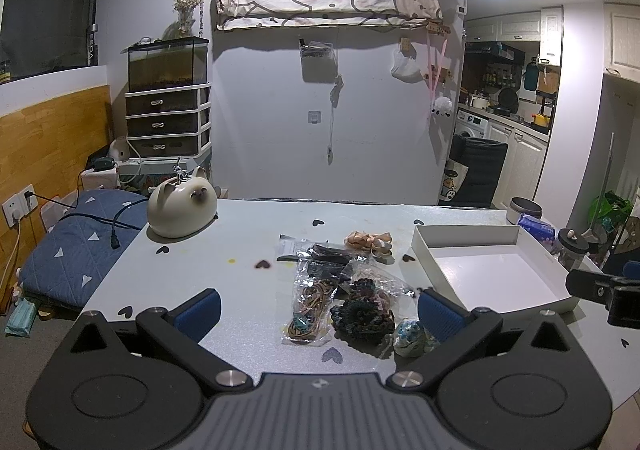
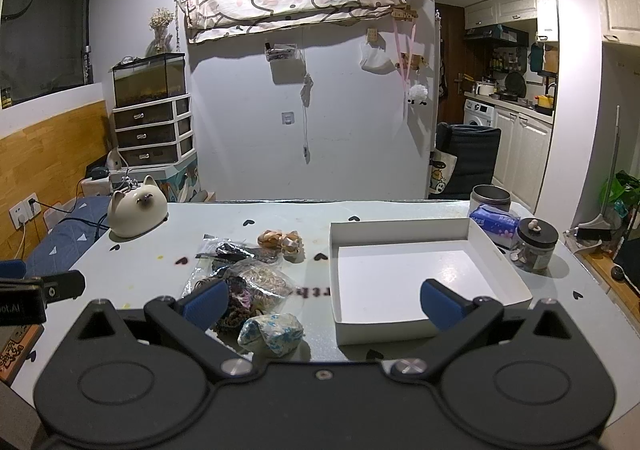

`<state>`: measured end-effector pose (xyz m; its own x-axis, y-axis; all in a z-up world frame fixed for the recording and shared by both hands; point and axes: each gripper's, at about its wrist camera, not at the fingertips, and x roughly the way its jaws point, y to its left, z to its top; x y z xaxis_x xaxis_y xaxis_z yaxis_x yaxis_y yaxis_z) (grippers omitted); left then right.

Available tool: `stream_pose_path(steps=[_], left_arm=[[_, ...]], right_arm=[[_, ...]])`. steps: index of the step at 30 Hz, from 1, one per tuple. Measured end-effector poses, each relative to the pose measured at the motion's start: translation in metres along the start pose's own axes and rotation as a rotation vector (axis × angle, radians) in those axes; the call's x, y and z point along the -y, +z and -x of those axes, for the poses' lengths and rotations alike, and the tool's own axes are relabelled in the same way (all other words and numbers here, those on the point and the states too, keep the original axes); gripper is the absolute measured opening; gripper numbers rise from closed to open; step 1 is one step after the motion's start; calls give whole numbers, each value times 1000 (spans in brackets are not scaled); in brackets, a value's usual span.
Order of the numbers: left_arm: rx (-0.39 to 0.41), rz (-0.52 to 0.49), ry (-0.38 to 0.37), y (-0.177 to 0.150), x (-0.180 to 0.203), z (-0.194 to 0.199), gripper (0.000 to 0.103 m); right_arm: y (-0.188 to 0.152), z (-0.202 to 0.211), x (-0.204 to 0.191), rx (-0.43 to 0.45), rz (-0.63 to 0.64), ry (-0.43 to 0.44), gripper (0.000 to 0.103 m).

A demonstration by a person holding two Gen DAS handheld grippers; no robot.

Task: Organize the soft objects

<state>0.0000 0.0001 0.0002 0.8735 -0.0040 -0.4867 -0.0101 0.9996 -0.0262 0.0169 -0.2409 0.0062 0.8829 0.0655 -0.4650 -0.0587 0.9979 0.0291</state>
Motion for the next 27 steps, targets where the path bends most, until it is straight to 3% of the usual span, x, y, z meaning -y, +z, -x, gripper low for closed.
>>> stream_pose_path(steps=[27], left_arm=[[-1,1,-1,0,0,0,103]], right_arm=[[1,-5,-2,-2,5,3,103]])
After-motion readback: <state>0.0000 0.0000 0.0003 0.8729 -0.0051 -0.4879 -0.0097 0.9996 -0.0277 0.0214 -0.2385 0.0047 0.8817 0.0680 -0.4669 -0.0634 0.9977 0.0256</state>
